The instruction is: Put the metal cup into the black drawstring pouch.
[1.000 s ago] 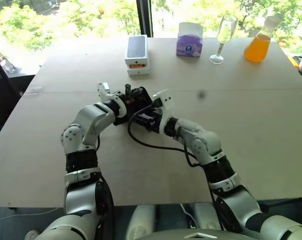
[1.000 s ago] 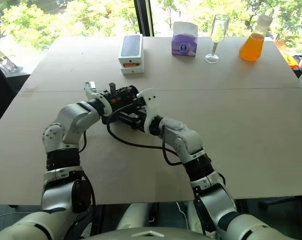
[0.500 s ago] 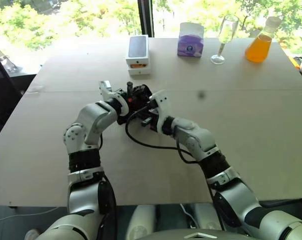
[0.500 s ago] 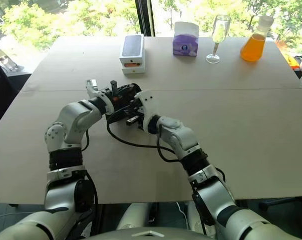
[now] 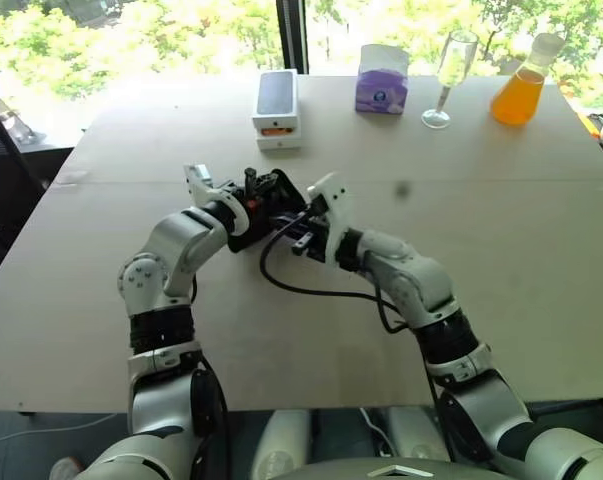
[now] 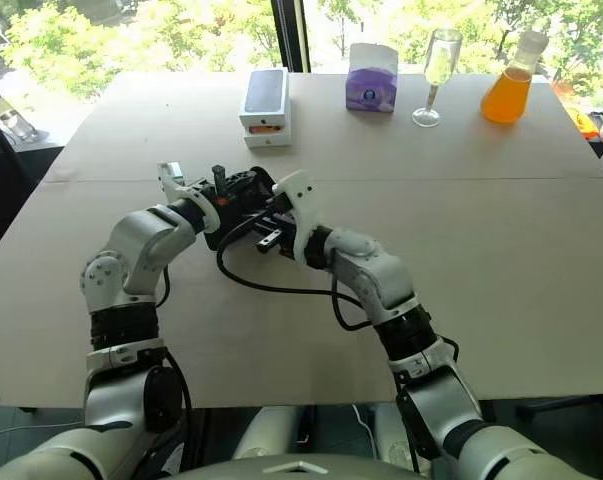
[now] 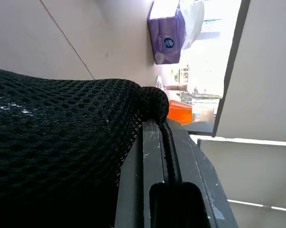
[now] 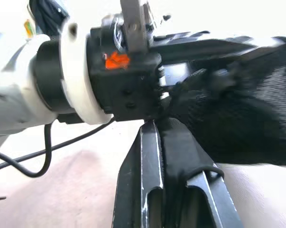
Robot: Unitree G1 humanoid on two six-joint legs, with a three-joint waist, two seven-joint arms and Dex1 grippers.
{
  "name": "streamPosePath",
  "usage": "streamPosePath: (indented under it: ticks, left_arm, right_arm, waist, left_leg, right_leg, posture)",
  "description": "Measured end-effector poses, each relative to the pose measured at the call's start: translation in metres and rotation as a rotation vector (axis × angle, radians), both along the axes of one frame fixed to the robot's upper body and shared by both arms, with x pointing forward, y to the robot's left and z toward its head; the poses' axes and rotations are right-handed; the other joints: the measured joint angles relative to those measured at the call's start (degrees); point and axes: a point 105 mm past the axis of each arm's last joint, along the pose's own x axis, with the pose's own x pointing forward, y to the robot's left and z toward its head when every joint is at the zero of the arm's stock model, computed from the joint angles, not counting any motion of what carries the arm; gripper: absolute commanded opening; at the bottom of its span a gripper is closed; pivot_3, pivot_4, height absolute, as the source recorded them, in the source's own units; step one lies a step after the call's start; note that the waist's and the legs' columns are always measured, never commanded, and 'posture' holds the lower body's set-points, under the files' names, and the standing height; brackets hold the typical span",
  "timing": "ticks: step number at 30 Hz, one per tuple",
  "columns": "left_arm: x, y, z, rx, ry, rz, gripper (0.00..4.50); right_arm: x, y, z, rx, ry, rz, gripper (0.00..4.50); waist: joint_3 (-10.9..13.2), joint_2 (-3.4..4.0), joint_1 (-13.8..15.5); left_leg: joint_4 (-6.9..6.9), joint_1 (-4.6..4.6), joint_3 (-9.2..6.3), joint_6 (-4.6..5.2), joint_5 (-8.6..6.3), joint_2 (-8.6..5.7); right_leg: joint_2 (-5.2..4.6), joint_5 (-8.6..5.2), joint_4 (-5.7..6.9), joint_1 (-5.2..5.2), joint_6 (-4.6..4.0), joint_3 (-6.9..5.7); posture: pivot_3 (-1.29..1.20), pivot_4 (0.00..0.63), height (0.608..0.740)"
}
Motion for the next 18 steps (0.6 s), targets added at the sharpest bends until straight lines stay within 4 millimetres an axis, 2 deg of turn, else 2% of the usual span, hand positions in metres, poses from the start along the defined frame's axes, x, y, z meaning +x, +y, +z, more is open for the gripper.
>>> streamPosePath:
  ticks: [4, 7, 18]
  left_arm:
    - [0.001, -0.008, 0.003, 0.052, -0.035, -0.033, 0.00]
    - [0.001, -0.018, 0.004, 0.082, -0.055, -0.076, 0.00]
    - [-0.001, -0.022, 0.002, 0.091, -0.052, -0.100, 0.00]
  right_arm:
    - [-0.002, -0.019, 0.003, 0.003, 0.000, -0.009, 0.02]
    - [-0.006, -0.025, 0.001, 0.001, 0.011, -0.006, 0.02]
    - [-0.004, -0.040, -0.007, 0.006, 0.057, -0.055, 0.02]
  waist:
    - [0.0, 0.00, 0.0]
    - [0.0, 0.00, -0.2]
    - [0.0, -0.01, -0.2]
  left_leg:
    - [-0.01, 0.00, 0.00, 0.00, 0.00, 0.00]
    - [-0.02, 0.00, 0.01, 0.00, 0.00, 0.00]
    - [-0.02, 0.00, 0.01, 0.00, 0.00, 0.01]
  right_leg:
    - [0.01, 0.00, 0.01, 0.00, 0.00, 0.00]
    - [0.01, 0.00, 0.00, -0.01, 0.00, 0.02]
    - [0.01, 0.00, 0.01, -0.01, 0.00, 0.02]
  posture:
    - [0.00, 0.150, 0.740]
    - [0.00, 0.150, 0.740]
    - [0.00, 0.150, 0.740]
